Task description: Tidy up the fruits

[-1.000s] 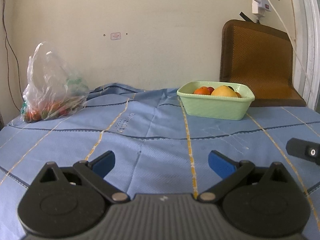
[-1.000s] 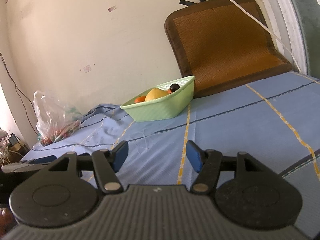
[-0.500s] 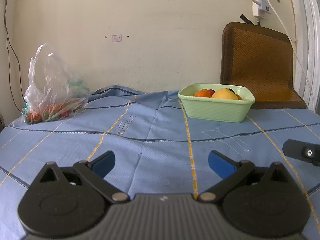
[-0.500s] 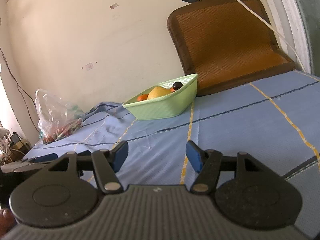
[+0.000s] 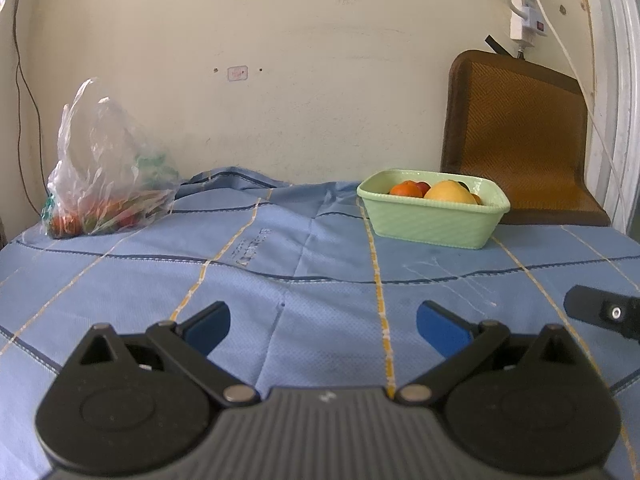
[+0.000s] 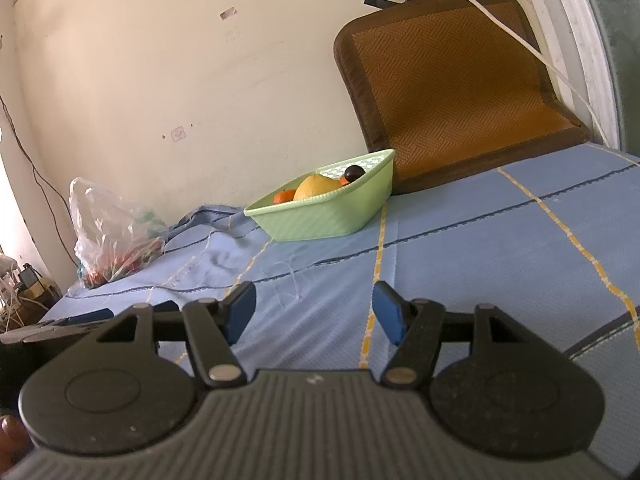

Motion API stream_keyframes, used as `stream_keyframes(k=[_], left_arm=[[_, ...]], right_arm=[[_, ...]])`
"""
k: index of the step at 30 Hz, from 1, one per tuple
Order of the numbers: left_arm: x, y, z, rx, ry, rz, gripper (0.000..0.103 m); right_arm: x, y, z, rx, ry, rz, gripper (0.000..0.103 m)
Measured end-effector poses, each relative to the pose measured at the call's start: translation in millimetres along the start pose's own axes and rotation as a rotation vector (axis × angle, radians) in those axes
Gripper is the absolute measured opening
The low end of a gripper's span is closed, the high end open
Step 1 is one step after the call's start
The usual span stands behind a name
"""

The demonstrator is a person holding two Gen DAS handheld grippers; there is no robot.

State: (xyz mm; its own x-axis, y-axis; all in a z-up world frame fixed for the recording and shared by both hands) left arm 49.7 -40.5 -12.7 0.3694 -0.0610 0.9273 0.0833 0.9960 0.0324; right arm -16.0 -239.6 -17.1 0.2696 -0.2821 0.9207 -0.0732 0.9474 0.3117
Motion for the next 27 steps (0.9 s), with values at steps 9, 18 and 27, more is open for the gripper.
stream_keyframes(k=[9, 18, 27], left_arm=[[-0.6, -1.4, -0.9, 0.004, 0.007, -0.014, 0.103], [-0.6, 0.4, -2.5, 0.01, 0.018, -0.008, 0.103], [-1.9, -2.0, -2.0, 0.026, 0.022, -0.032, 0.103]], right_arm=[[-0.1, 0.4, -1.8, 0.001, 0.009, 0.006, 0.067], [-0.7, 0.3, -2.3, 0.003, 0.012, 0.004, 0.067], [-1.4, 1.6, -3.6, -0.001, 0.024, 0.016, 0.068]])
Point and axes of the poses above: each gripper's, at about its wrist camera, not at the fingertips, and z roughly against the way its jaws point, y to its left, x to its top, the point moved 6 cm from there along -z, roughly the way its jaws point, and after that the axes turned 6 degrees about -y, right-handed, at the moved point
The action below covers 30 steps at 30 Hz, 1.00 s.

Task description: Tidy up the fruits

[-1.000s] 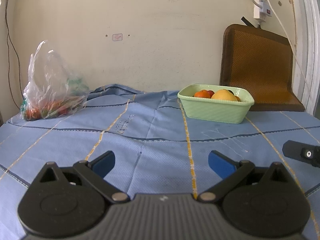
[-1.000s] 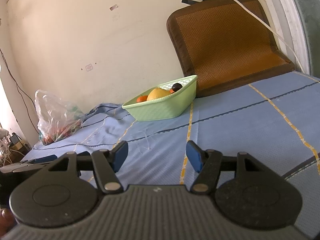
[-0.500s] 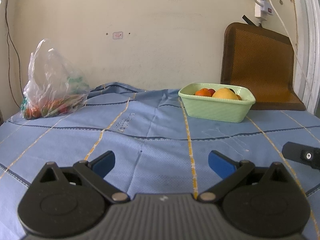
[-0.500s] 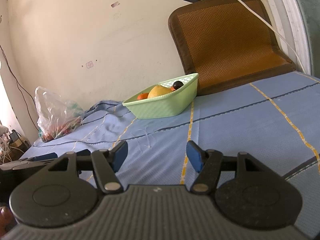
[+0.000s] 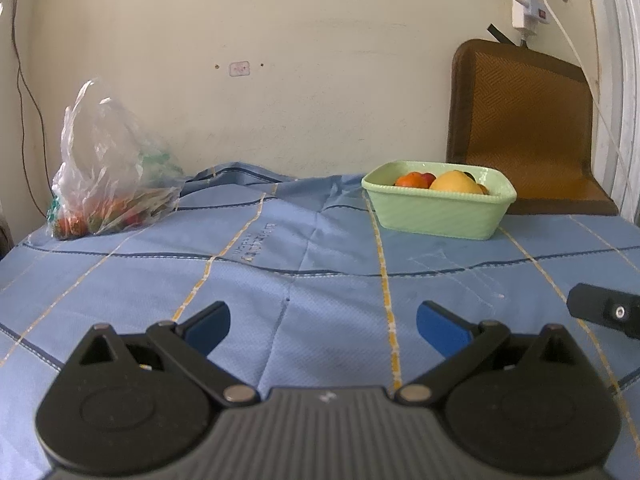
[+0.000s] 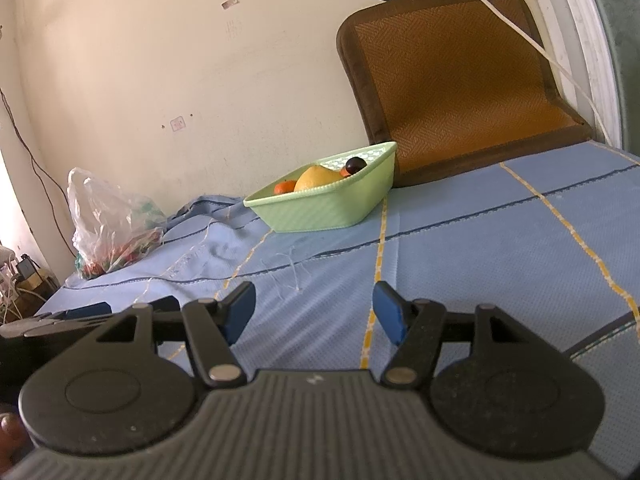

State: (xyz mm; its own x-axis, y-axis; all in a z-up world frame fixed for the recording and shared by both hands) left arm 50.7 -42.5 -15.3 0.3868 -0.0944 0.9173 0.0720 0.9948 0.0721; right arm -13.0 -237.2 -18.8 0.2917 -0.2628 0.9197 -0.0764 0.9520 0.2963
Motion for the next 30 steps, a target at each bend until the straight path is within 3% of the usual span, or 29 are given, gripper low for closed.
stream_keyframes(k=[8, 30], left_arm=[[-1, -4, 4, 0.024, -0.015, -0.046, 0.103], [-2, -6, 2, 0.011, 0.005, -0.051, 0.103]], right_arm=[[0, 1, 1, -0.003, -0.009, 0.001, 0.07], [3, -3, 9, -0.005, -0.052, -0.026, 0.073]])
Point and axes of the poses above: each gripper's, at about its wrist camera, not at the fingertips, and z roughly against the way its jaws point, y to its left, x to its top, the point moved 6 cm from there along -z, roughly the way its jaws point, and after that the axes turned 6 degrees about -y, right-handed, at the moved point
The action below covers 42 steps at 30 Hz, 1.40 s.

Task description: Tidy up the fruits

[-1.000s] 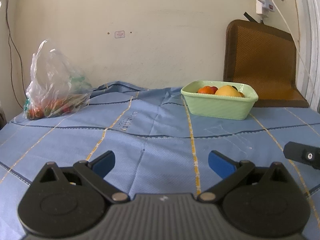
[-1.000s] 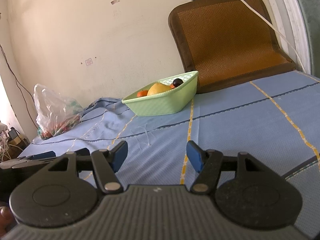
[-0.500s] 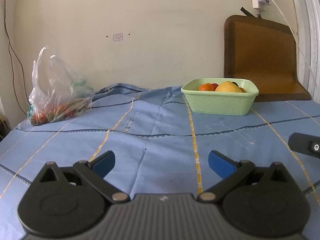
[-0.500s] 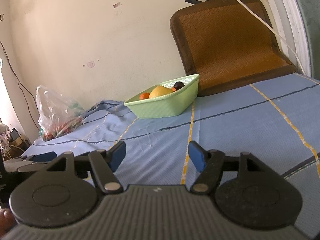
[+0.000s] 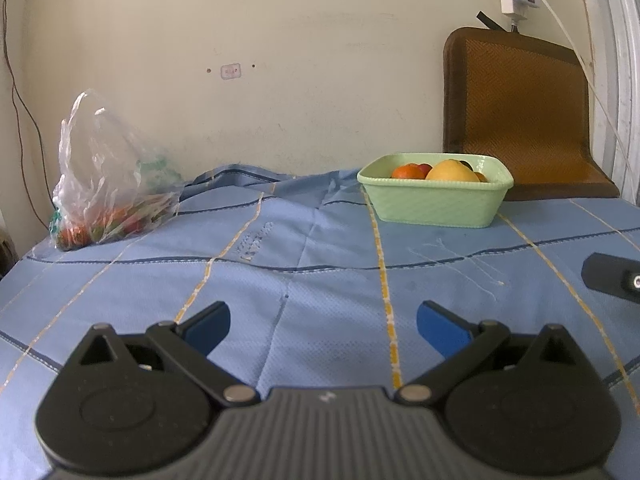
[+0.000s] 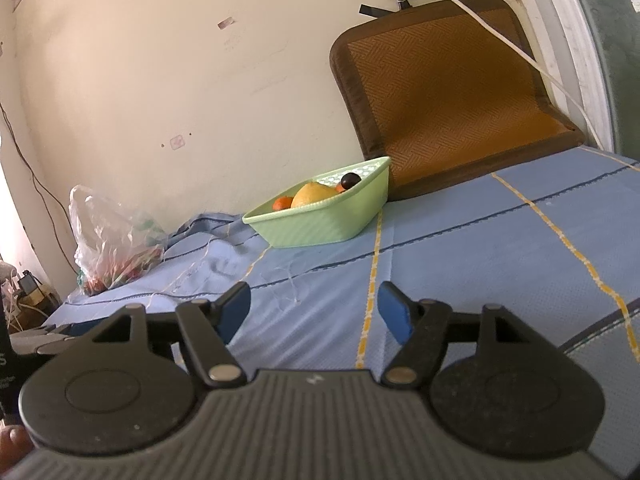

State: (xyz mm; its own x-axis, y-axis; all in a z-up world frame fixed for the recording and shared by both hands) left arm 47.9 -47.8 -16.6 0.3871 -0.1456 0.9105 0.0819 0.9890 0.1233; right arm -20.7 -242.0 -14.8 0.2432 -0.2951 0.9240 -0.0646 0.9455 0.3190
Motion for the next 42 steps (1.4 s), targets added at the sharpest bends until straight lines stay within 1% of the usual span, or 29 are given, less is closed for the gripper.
stream_keyframes(k=[10, 14, 17, 20, 27, 30, 32, 36, 42], left_arm=[[0, -1, 0, -0.012, 0.005, -0.007, 0.103], [1, -1, 2, -0.027, -0.01, 0.002, 0.103], [2, 1, 7, -0.049, -0.031, 0.024, 0.103], [3, 5, 10, -0.047, -0.047, 0.046, 0.103], [4, 8, 9, -0.046, -0.049, 0.07, 0.103], [2, 7, 9, -0.032, -0.031, 0.063, 0.103], [0, 6, 7, -0.042, -0.016, 0.053, 0.103], [-1, 3, 7, -0.038, -0.013, 0.038, 0.103], [-2, 0, 6, -0.011, -0.015, 0.01, 0.103]], right_arm=[[0, -1, -2, 0.0, 0.005, -0.001, 0.073], [0, -1, -3, 0.002, 0.007, 0.0, 0.073], [0, -1, -2, 0.001, 0.006, 0.001, 0.074], [0, -1, -2, 0.004, 0.002, 0.001, 0.074], [1, -1, -1, 0.009, 0.002, -0.001, 0.075], [1, -1, -1, 0.008, 0.002, -0.001, 0.075], [1, -1, -1, 0.009, 0.002, -0.001, 0.075], [1, -1, -1, 0.009, 0.003, 0.0, 0.075], [0, -1, -1, 0.008, 0.004, 0.001, 0.076]])
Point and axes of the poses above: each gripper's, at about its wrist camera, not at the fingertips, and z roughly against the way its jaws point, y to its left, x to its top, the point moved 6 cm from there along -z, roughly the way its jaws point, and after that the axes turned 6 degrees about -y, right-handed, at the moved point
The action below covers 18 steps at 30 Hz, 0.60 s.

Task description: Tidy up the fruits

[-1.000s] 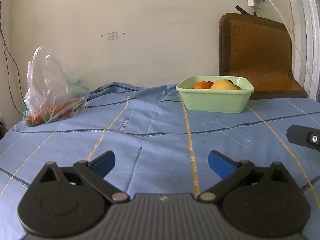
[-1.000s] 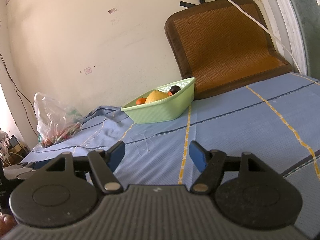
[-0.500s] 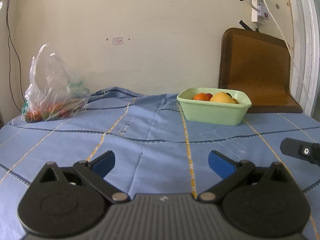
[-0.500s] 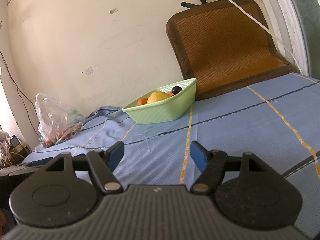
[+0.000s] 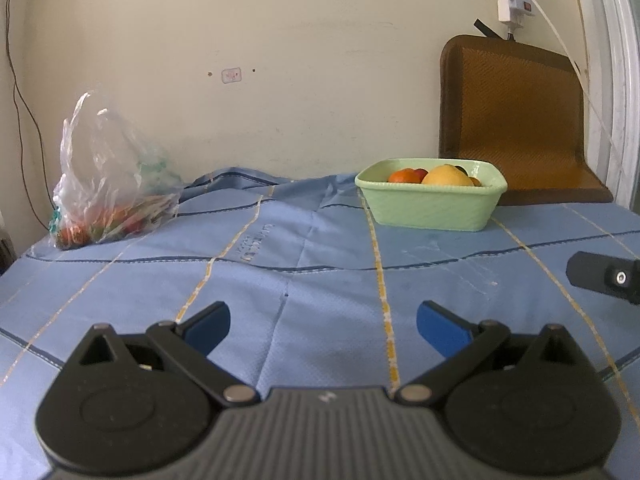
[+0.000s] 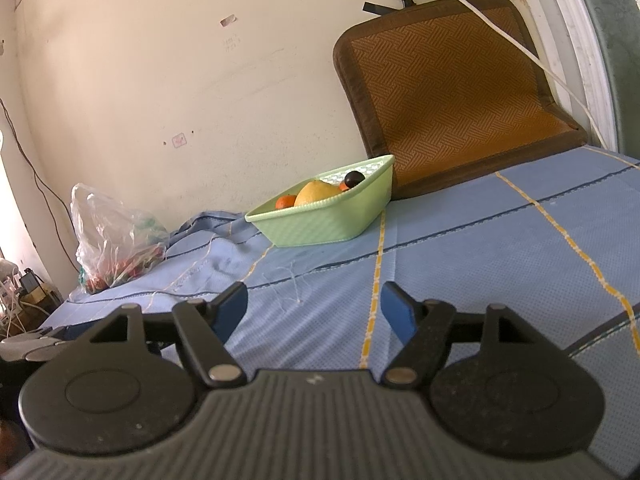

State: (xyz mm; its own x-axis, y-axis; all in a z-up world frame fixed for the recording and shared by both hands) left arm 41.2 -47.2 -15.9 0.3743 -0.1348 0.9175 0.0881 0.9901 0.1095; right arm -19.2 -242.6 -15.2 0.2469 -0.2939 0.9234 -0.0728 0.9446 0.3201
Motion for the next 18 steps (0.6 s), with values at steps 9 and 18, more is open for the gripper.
stream_keyframes(k=[9, 18], left_arm=[[-0.3, 0.6, -1.4, 0.002, 0.007, -0.002, 0.103], [-0.3, 1.5, -0.8, -0.005, 0.005, 0.007, 0.103]], right_arm=[[-0.2, 0.2, -0.2, 0.0, 0.0, 0.0, 0.076], [0.0, 0.4, -0.2, -0.001, 0.0, 0.0, 0.076]])
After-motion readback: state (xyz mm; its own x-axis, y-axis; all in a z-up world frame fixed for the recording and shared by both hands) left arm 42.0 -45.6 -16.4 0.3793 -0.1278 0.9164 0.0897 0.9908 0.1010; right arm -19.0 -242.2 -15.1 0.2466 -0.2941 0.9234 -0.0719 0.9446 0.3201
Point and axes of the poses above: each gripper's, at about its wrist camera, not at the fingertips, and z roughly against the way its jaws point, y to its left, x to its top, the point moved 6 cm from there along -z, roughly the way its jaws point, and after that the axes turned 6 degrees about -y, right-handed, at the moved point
